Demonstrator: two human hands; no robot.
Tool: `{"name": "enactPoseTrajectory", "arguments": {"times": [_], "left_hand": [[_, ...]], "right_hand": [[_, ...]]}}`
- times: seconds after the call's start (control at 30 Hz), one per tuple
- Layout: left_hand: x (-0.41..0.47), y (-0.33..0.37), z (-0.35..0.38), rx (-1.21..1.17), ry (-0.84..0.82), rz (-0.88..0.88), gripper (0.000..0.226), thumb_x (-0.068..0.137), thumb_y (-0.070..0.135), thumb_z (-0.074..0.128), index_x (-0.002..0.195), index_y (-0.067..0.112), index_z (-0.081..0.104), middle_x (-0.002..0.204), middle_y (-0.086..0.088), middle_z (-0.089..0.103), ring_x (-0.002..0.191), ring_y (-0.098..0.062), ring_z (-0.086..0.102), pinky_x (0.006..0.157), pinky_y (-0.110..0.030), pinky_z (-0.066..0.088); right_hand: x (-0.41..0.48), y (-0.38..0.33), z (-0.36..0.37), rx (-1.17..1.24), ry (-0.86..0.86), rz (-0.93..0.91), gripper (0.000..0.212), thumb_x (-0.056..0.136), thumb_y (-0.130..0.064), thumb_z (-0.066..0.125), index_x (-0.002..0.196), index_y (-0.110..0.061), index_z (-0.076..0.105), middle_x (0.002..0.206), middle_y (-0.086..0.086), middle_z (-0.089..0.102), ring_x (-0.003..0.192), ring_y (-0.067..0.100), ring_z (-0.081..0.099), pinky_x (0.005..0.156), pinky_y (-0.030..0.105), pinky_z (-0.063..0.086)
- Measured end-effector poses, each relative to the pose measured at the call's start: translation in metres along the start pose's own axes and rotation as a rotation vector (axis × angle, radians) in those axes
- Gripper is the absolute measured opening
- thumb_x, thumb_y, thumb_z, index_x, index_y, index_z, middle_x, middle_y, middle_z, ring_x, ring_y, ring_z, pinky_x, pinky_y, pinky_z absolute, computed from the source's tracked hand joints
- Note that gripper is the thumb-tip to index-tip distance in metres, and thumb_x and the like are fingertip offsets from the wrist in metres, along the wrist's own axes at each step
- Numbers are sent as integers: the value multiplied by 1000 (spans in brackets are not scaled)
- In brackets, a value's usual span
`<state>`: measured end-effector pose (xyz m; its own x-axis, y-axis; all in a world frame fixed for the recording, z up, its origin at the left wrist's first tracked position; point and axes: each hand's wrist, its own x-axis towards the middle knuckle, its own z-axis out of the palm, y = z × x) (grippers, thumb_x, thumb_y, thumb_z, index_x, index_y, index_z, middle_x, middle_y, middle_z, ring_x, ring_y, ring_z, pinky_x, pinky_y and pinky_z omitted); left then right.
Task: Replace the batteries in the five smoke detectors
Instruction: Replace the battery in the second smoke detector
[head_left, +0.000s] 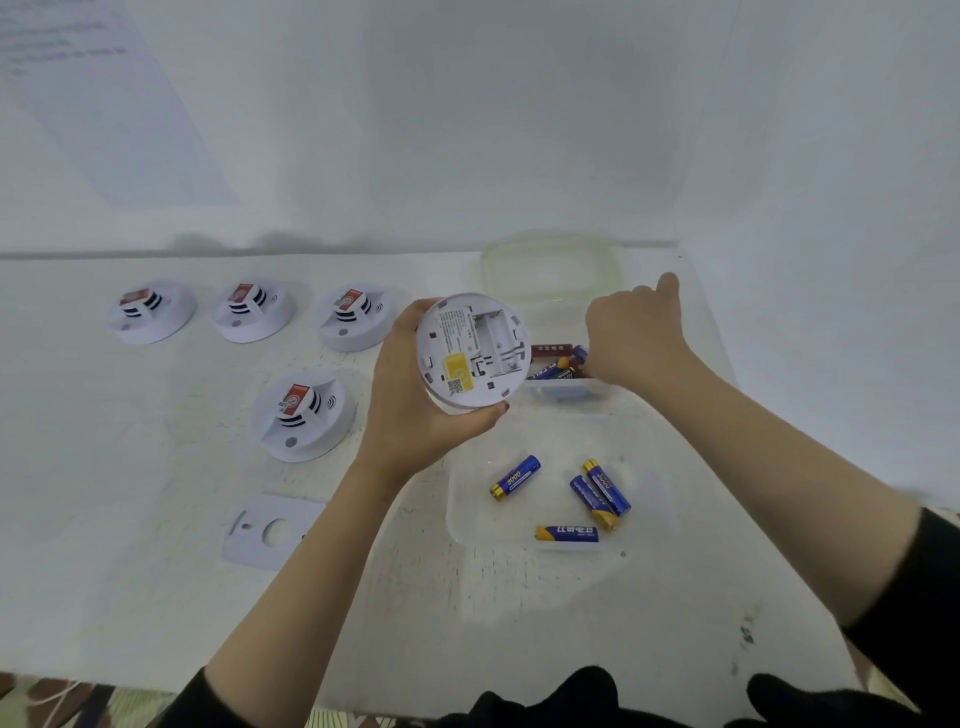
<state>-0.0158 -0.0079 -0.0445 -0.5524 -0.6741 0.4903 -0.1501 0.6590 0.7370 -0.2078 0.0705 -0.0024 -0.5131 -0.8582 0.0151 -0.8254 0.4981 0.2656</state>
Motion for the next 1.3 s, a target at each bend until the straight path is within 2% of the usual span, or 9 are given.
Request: {"name": "enactPoseTrajectory", "arguments": {"times": [0.1, 0.27, 0.43, 0.5, 0.73, 0.87, 0.97, 1.07, 1.3], "left_hand": [[5, -2, 0, -26, -24, -15, 85, 51, 40, 82, 121, 36, 36, 116, 11, 51, 111, -8, 53, 91, -27, 50], [14, -5, 0, 5, -84, -46, 94, 45, 46, 82, 125, 25, 36, 114, 23, 45, 108, 3, 50, 87, -16, 48], [19, -6, -4, 140, -160, 28, 113, 49, 55, 77, 144, 15, 32, 120, 18, 42, 108, 0, 36, 94, 3, 24], [20, -5, -5, 169, -165, 45, 108, 48, 59, 73, 140, 13, 39, 124, 12, 43, 108, 2, 34, 91, 5, 23], [17, 0, -5, 149, -135, 52, 103, 49, 57, 74, 138, 17, 39, 122, 32, 37, 109, 17, 37, 91, 0, 30], [19, 6, -4, 172, -162, 89, 104, 51, 56, 74, 140, 16, 37, 128, 17, 44, 112, 1, 43, 95, -13, 36], [21, 10, -2, 197, -183, 137, 106, 53, 56, 75, 143, 15, 36, 134, 14, 43, 118, -3, 43, 101, -16, 33], [22, 13, -1, 210, -193, 169, 103, 53, 55, 74, 141, 14, 38, 129, 14, 45, 114, 2, 43, 101, -11, 31], [19, 19, 3, 206, -187, 203, 99, 54, 54, 76, 138, 16, 39, 122, 8, 52, 109, -4, 46, 96, -23, 40]], "right_hand": [[-2, 2, 3, 68, 51, 7, 32, 84, -28, 56, 61, -17, 37, 62, -2, 37, 71, 22, 38, 88, 36, 26], [-8, 4, 7, 555, 127, 12, 7, 81, -26, 57, 84, -20, 59, 81, -8, 62, 77, 18, 54, 80, 32, 21], [-19, 7, 17, 1171, 215, 37, 13, 81, -16, 66, 89, -24, 71, 76, -15, 63, 70, 1, 58, 79, 19, 46], [-25, 8, 18, 1334, 249, 61, 17, 83, -12, 66, 95, -22, 73, 77, -16, 65, 67, -5, 58, 70, 8, 43], [-44, 8, 7, 1839, 308, 190, 11, 83, -10, 69, 85, -19, 63, 63, -9, 68, 57, 4, 55, 57, 8, 44], [-52, 4, -4, 1853, 393, 75, 13, 83, -8, 69, 84, -19, 64, 69, -8, 71, 65, 6, 62, 66, 14, 48], [-54, 3, -11, 1596, 530, -19, 13, 81, -12, 71, 87, -21, 64, 72, -13, 70, 71, 5, 63, 71, 14, 47], [-50, 3, -13, 1253, 640, -161, 12, 78, -22, 69, 85, -30, 62, 75, -21, 67, 73, 5, 62, 87, 36, 43], [-42, 6, -2, 880, 733, -295, 16, 78, -31, 63, 90, -23, 71, 89, -8, 65, 85, 12, 53, 83, 26, 27]]}}
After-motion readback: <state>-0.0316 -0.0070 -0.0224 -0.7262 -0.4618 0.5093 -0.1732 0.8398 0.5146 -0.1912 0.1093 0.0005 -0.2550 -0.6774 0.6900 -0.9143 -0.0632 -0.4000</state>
